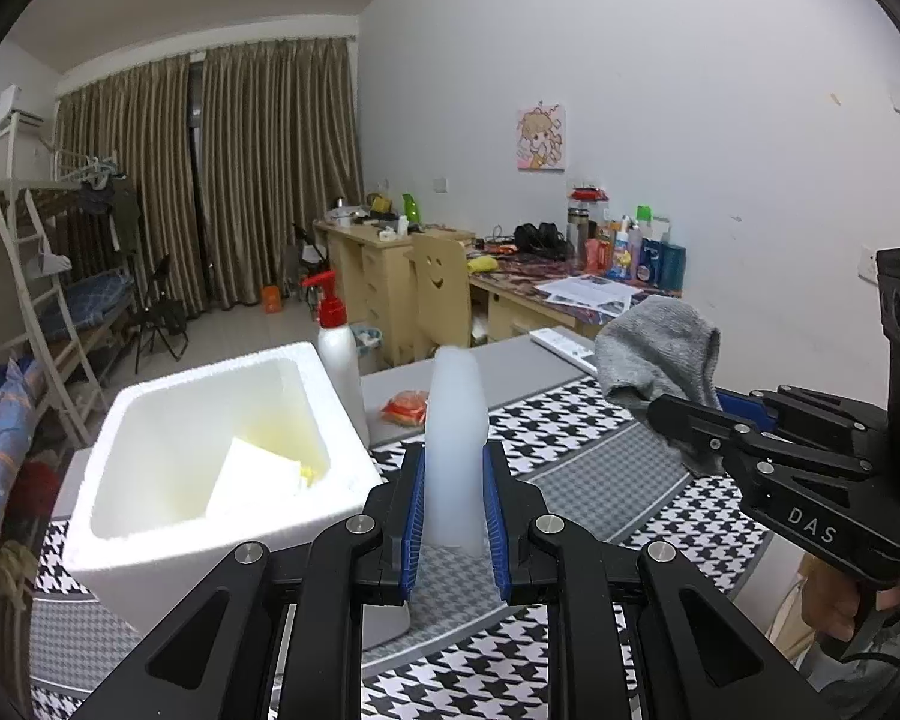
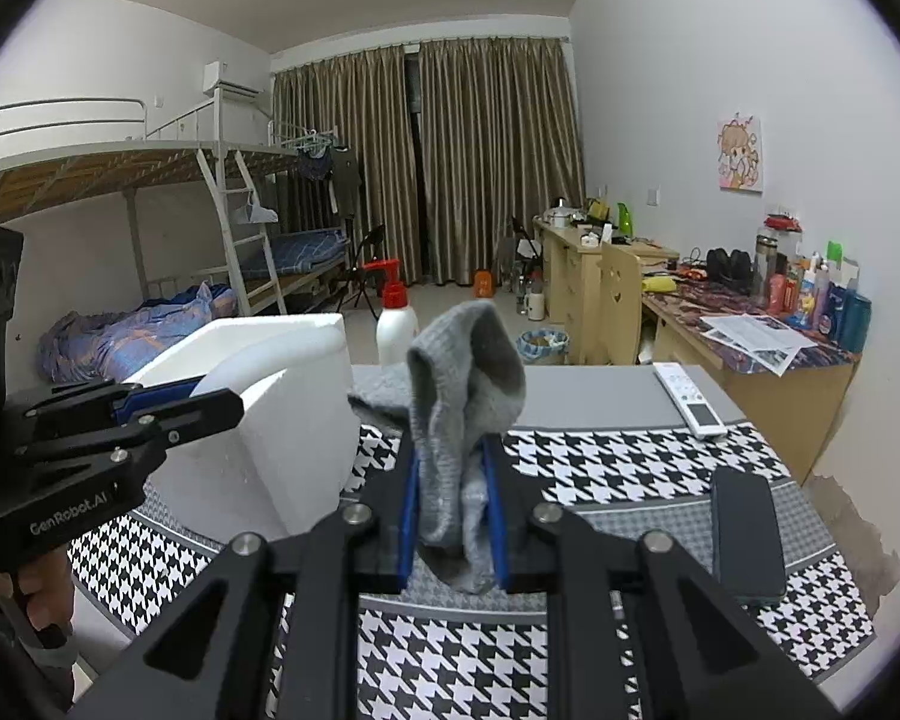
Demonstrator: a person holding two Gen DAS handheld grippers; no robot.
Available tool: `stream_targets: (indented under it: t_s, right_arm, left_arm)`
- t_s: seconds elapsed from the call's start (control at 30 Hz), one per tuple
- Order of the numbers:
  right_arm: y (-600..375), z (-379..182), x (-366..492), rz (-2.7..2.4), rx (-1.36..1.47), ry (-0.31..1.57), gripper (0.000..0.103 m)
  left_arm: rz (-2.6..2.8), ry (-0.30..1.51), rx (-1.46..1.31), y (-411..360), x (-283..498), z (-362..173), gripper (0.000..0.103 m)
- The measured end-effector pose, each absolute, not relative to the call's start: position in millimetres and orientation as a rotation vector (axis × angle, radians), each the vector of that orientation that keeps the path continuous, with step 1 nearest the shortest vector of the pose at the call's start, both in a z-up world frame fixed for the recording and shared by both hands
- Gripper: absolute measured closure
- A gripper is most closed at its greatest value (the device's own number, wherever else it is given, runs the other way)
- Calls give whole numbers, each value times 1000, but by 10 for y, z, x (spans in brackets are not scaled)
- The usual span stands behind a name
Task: Organize soft objects
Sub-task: 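Carry the foam roller and grey sock over the white foam box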
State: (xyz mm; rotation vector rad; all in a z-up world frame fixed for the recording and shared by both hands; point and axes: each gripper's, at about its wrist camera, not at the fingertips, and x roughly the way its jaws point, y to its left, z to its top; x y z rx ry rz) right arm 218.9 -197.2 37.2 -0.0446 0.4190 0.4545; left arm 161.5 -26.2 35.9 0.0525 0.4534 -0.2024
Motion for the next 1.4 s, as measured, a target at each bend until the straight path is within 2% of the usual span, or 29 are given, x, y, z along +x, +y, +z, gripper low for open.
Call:
stream_targets:
  t_s: [1.4]
  right_arm:
    - [-1359, 692, 2480, 644, -65, 363, 79]
  left_arm:
    - [30, 324, 33, 291, 1737, 782, 83]
